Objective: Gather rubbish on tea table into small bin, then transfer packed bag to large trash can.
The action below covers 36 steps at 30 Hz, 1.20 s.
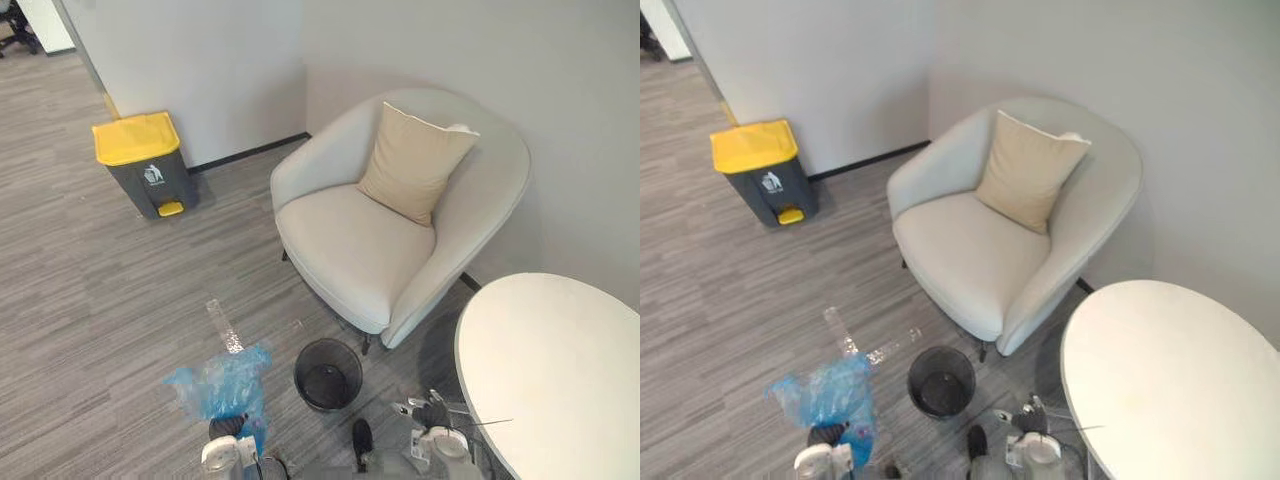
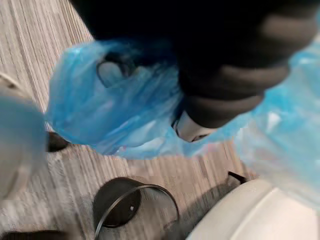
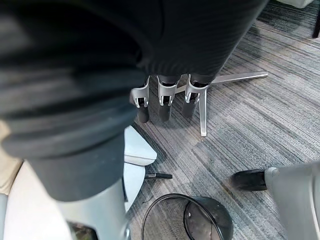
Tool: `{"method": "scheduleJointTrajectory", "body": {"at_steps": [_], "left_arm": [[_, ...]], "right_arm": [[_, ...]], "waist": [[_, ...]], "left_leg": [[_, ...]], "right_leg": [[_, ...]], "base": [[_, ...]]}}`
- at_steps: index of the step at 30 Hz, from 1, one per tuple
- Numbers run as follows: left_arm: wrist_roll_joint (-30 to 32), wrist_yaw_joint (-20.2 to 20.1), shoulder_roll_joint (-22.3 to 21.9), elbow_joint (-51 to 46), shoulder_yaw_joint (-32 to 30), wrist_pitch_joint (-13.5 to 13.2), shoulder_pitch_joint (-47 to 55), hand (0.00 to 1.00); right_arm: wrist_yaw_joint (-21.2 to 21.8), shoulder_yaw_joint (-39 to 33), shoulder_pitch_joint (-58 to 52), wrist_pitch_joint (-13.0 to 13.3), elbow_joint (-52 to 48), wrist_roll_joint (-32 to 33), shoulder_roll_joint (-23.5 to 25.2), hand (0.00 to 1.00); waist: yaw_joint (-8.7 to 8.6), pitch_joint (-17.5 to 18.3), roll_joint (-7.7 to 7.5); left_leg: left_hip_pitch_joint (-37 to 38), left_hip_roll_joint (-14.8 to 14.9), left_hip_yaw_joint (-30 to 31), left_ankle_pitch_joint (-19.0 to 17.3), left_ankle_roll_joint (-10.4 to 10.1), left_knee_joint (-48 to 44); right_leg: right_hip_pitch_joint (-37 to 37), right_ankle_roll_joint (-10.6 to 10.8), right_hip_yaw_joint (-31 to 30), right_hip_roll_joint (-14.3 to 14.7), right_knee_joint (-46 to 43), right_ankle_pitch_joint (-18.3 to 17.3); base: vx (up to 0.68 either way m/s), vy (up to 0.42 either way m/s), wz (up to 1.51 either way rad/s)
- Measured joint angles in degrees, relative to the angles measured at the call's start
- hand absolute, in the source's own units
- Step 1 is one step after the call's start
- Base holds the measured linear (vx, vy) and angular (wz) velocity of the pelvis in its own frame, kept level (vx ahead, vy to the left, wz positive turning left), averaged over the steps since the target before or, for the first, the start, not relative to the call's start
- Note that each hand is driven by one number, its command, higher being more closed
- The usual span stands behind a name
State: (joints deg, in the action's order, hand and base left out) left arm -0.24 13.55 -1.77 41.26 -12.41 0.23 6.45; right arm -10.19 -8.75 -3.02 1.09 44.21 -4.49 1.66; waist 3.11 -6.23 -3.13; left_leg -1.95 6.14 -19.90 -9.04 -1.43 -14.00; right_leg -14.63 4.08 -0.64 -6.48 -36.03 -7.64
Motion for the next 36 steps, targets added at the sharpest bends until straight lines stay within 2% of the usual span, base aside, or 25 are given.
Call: {"method": "scheduleJointTrajectory", "body": {"at_steps": [1,2,3,4,5,6,7,8,9,11,12,13,14,16,18,19,20,21,22,23,24,27,33,35,36], "left_arm": [[0.0,0.05,0.05,-0.58,-0.01,-0.08,0.28,1.0],[-0.01,0.1,0.27,-1.49,-0.01,-0.14,0.89,1.0],[-0.09,0.12,0.45,-2.22,-0.04,-0.13,1.18,1.0],[-0.12,0.13,0.44,-2.41,-0.04,-0.14,1.13,1.0],[-0.59,0.17,0.18,-2.37,-0.01,0.06,0.74,1.0],[-1.15,0.29,-1.29,-2.38,0.0,0.15,1.26,1.0],[-1.33,0.4,-1.48,-2.2,0.53,0.21,1.46,1.0],[-1.63,0.52,-1.5,-2.24,1.12,0.18,1.61,1.0],[-1.74,1.01,-1.49,-2.17,1.35,0.17,1.33,1.0],[-2.2,0.95,-1.43,-2.07,2.58,0.14,1.23,1.0],[-2.22,0.93,-1.43,-2.06,2.85,0.14,1.51,1.0],[-2.21,0.88,-1.38,-2.01,2.91,0.15,1.68,1.0],[-2.19,0.86,-1.38,-1.9,2.95,0.16,1.65,1.0],[-2.15,0.8,-1.35,-1.89,2.97,0.13,1.94,1.0],[-2.13,0.68,-1.33,-1.6,3.63,0.1,2.0,1.0],[-2.14,0.65,-1.32,-1.34,3.76,0.1,1.97,1.0],[-2.13,0.4,-1.28,-0.61,4.25,0.1,1.89,1.0],[-2.1,-0.29,-1.28,0.77,4.76,0.13,1.67,1.0],[-2.08,-0.31,-1.31,1.21,4.84,0.14,1.6,1.0],[-2.01,-0.27,-0.23,2.94,4.75,0.21,1.15,1.0],[-1.4,-0.32,1.47,3.64,5.08,0.22,1.7,1.0],[-0.9,-0.36,3.09,4.56,6.83,0.23,1.73,1.0],[0.19,-0.41,4.7,7.32,7.27,0.2,1.91,1.0],[0.18,-0.32,4.88,7.88,6.77,0.18,2.02,1.0],[0.17,-0.3,5.05,7.87,6.62,0.16,2.12,1.0]], "right_arm": [[-0.01,0.0,0.0,0.0,-0.2,0.0,0.08,0.0],[-0.02,0.08,0.15,0.07,-0.56,0.0,0.23,0.0],[-0.05,0.04,0.78,0.15,-0.6,0.01,0.38,0.0],[-0.06,-0.03,0.94,0.16,-0.6,0.01,0.39,0.0],[-0.31,-0.1,1.94,-0.05,-0.55,0.06,0.14,0.0],[-0.85,-0.11,2.29,-0.1,-0.55,0.1,-0.16,0.0],[-1.21,-0.11,2.53,-0.11,-0.55,0.15,-0.35,0.0],[-1.6,-0.05,3.27,-0.1,-0.55,0.18,-0.45,0.0],[-1.83,-0.01,3.69,-0.09,-0.55,0.2,-0.08,0.0],[-2.04,-0.01,3.35,-0.1,-0.55,0.26,-0.17,0.0],[-2.15,-0.01,2.92,-0.2,-0.32,0.31,-0.21,0.0],[-2.2,-0.1,3.05,-0.3,0.08,0.31,-0.2,0.0],[-2.23,-0.2,3.27,-0.3,0.4,0.32,-0.33,0.0],[-2.24,-0.67,3.13,-0.32,1.17,0.32,-0.49,0.0],[-2.22,-1.69,2.38,-0.42,2.74,0.31,-0.55,0.0],[-2.22,-1.9,2.12,-0.43,3.16,0.31,-0.55,0.0],[-2.22,-2.71,1.44,-0.52,4.4,0.29,-0.58,0.0],[-2.23,-3.6,0.29,-0.64,4.54,0.26,-0.65,0.0],[-2.23,-3.87,0.06,-0.67,4.56,0.24,-0.79,0.0],[-2.09,-4.72,0.33,-1.07,6.47,0.21,0.22,0.0],[-2.08,-4.65,0.0,-1.13,7.57,0.25,1.46,0.0],[-2.18,-5.68,-0.2,-1.07,8.97,0.43,1.39,0.0],[-2.18,-5.85,1.62,-1.13,11.44,0.37,0.2,0.0],[-2.19,-5.86,2.84,-1.11,11.54,0.25,0.17,0.0],[-2.19,-5.81,3.27,-1.11,11.52,0.11,0.22,0.0]], "waist": [[0.1,0.16,-0.36],[0.6,0.62,-1.08],[0.58,0.95,-1.6],[0.57,1.05,-1.75],[0.79,0.94,-1.69],[1.3,1.25,0.75],[1.84,1.29,1.48],[2.5,1.08,2.19],[2.45,0.7,2.38],[2.11,0.05,3.2],[1.67,-0.14,3.52],[1.27,-0.29,3.28],[1.13,-0.53,3.08],[0.72,-1.09,1.94],[0.1,-1.03,1.83],[0.11,-0.92,1.95],[-0.03,-0.63,2.25],[-0.32,0.32,3.71],[-0.37,0.78,4.74],[-0.25,0.56,3.5],[-0.22,1.29,2.58],[-1.03,2.08,1.86],[-0.93,2.36,1.33],[-0.9,1.41,1.25],[-0.82,1.06,0.71]], "left_leg": [[-0.14,-0.01,0.31,0.04,-0.05,-0.52],[-0.94,-0.05,0.86,0.18,-0.25,-1.84],[-2.62,0.14,1.91,0.38,-0.54,-3.85],[-3.64,0.32,2.36,0.57,-0.85,-4.93],[-5.24,0.95,3.7,1.46,-1.8,-6.24],[-5.93,2.78,4.62,2.64,-3.24,-4.94],[-6.18,3.48,4.61,3.6,-3.61,-4.01],[-6.7,4.3,4.63,5.68,-4.19,-2.17],[-7.28,4.45,5.15,7.63,-4.85,-0.7],[-7.14,5.06,6.48,10.29,-5.23,1.68],[-6.95,5.39,7.19,13.01,-5.58,4.38],[-7.02,5.46,7.29,14.21,-5.64,6.28],[-7.2,5.47,7.09,14.08,-5.32,5.4],[-7.64,4.29,6.44,10.66,-3.34,-0.39],[-7.73,3.55,4.3,3.7,-2.09,-8.9],[-7.41,3.59,3.72,2.4,-2.22,-10.48],[-5.34,3.92,1.44,-0.8,-2.44,-12.54],[-2.79,4.88,-0.63,-3.39,-3.45,-9.29],[-2.17,4.69,-0.99,-4.17,-4.32,-6.89],[-1.06,1.72,-1.24,-2.86,-3.44,-1.35],[0.4,-1.14,-0.65,-0.1,-2.32,4.0],[2.05,-4.85,2.49,3.24,-0.28,10.24],[3.38,-7.36,4.71,6.42,0.85,15.55],[4.11,-8.22,4.58,5.75,1.0,15.93],[4.06,-8.89,4.63,5.08,1.53,15.72]], "right_leg": [[0.61,0.47,-0.1,-0.78,-3.58,-1.28],[2.63,1.77,-0.86,-2.23,-7.73,-3.51],[4.88,3.5,-1.71,-3.17,-8.04,-6.29],[5.5,4.14,-2.0,-3.29,-6.91,-7.8],[6.34,3.34,-1.2,-2.06,-3.81,-9.18],[7.52,3.32,-0.58,0.19,1.08,-9.24],[8.48,3.15,-0.11,0.9,3.87,-9.33],[9.85,1.76,0.96,1.92,8.64,-9.91],[10.58,-0.61,2.15,2.58,11.5,-10.31],[10.71,-2.19,3.94,3.47,12.49,-9.36],[10.44,-3.04,5.87,3.85,12.46,-8.86],[9.34,-4.7,8.03,3.35,12.85,-8.13],[9.26,-5.12,8.7,2.99,12.94,-7.87],[8.83,-5.36,10.35,1.23,13.39,-6.75],[8.59,-4.31,13.84,-1.47,15.96,-4.01],[8.6,-3.96,14.57,-2.01,16.62,-3.35],[8.71,-2.84,16.43,-3.59,18.22,-1.99],[8.91,-1.57,17.96,-3.97,19.38,-0.87],[8.66,-1.1,18.21,-3.82,19.47,-0.65],[8.75,0.19,18.11,-5.02,20.76,0.47],[9.35,0.52,17.36,-5.52,24.11,1.82],[12.91,0.95,17.26,-6.26,29.95,5.05],[14.12,1.7,17.44,-6.75,32.42,6.34],[13.72,2.84,17.62,-7.75,30.38,5.16],[12.64,2.91,17.75,-9.09,27.35,3.08]], "base": [[-0.02,-0.147,0.32],[-0.06,-0.221,0.34],[-0.06,-0.251,0.37],[-0.11,-0.342,0.47],[-0.1,-0.274,0.27],[-0.13,-0.245,0.12],[-0.2,-0.211,-0.16],[-0.28,-0.259,-0.07],[-0.3,-0.266,0.06],[-0.25,-0.168,0.35],[-0.34,-0.154,0.57],[-0.33,-0.123,0.55],[-0.26,-0.032,0.51],[-0.22,0.011,0.54],[-0.24,0.097,0.83],[-0.22,0.199,0.9],[-0.2,0.277,0.94],[-0.11,0.264,0.91],[-0.06,0.288,0.74],[-0.07,0.263,0.51],[-0.08,0.24,0.47],[-0.04,0.189,0.64],[0.01,0.083,0.25],[0.02,0.072,0.01],[0.04,0.056,0.14]]}}
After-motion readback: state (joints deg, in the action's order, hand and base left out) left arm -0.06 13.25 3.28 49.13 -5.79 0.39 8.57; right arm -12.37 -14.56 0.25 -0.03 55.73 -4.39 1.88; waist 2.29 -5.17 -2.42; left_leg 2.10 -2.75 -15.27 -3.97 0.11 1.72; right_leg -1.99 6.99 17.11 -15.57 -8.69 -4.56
